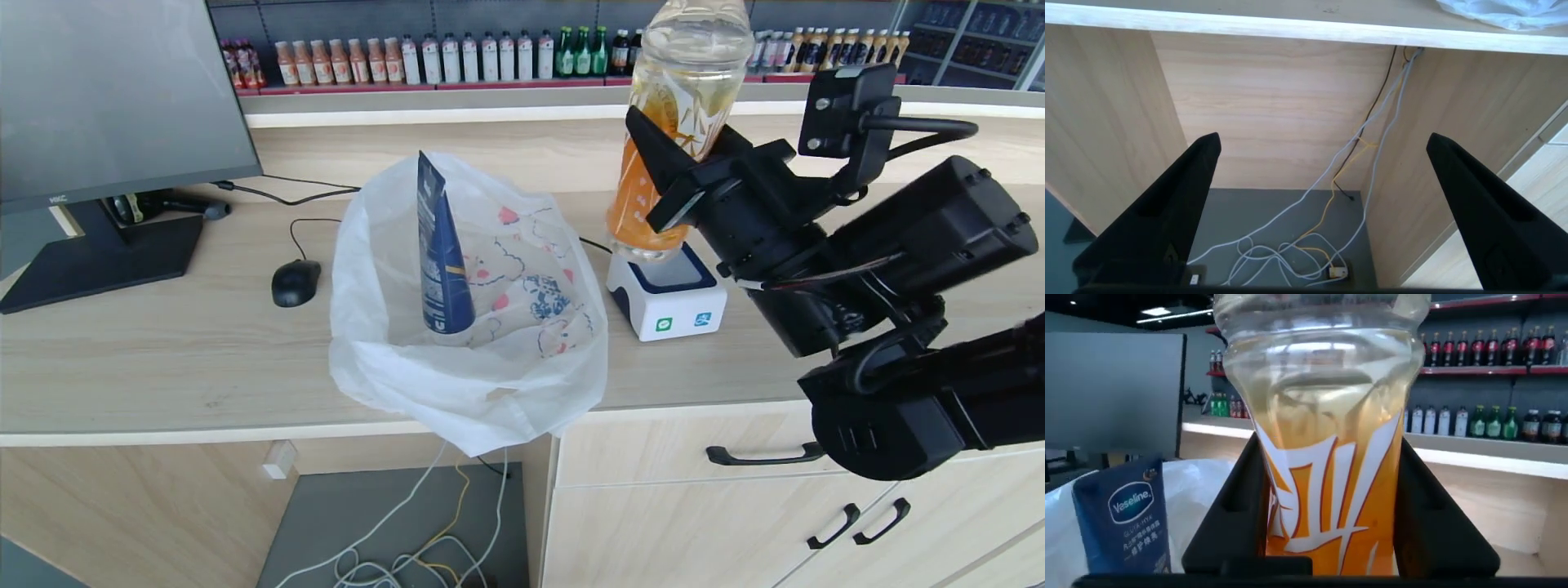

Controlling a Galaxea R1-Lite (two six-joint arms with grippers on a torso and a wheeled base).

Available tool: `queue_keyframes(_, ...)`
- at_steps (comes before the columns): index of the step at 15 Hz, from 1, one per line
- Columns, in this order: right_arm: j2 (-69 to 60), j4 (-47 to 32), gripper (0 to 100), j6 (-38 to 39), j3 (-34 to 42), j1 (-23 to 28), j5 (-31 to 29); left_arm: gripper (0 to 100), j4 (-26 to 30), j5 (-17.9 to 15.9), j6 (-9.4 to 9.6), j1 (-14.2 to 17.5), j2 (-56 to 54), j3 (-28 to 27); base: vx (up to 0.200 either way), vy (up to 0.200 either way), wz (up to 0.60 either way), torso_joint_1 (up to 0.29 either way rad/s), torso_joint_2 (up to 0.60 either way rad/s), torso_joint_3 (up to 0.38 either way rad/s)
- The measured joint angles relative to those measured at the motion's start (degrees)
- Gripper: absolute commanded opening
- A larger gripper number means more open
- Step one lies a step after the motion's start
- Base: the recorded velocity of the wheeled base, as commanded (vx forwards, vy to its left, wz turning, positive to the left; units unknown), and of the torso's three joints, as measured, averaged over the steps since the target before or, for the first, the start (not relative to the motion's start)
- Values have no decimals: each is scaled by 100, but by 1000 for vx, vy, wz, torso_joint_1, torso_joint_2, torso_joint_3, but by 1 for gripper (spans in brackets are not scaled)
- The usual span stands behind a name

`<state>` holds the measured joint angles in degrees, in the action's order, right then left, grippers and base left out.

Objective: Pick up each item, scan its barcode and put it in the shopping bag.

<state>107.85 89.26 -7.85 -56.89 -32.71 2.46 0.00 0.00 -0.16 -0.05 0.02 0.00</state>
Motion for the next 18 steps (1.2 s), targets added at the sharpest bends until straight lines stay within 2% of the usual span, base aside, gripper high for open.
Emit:
queue_keyframes(4, 76, 49, 0, -213, 616, 27, 300, 100, 0, 0, 0, -6, 0, 0, 0, 0, 0, 0, 0, 0)
queue_keyframes(10, 332, 71, 0, -233, 254, 63, 315, 100, 0, 0, 0, -5, 0, 0, 0, 0, 0, 0, 0, 0)
queue_keyframes(16, 364, 68, 0, -235, 224, 265, 315, 100, 7, 0, -2, 0, 0, 0, 0, 0, 0, 0, 0, 0)
queue_keyframes(18, 364, 66, 0, -233, 218, 276, 317, 100, 2, 0, -6, 2, 0, 0, 0, 200, 0, 10, 0, 0)
